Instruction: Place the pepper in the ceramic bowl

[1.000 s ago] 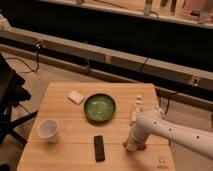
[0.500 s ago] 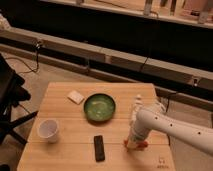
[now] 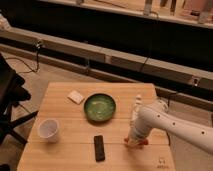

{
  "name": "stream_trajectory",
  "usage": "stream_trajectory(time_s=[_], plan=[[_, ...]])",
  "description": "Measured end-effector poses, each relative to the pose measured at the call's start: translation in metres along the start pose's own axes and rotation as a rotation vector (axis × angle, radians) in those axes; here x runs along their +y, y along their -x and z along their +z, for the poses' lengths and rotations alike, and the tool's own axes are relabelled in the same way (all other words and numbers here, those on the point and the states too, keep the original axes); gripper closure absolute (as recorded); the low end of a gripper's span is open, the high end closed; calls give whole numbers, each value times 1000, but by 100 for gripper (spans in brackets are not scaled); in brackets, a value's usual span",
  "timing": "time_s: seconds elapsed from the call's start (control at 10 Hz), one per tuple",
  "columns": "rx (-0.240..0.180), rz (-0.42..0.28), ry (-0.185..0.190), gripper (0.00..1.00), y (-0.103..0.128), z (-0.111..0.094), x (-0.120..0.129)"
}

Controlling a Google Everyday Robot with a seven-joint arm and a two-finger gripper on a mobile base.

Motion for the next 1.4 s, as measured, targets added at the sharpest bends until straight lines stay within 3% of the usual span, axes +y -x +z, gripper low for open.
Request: stream_trajectory(time_s=[0.7,1.4], plan=[[-25,-47,-24,100,15,-50,-20],[-42,-85,-77,100,41,-83,-43]])
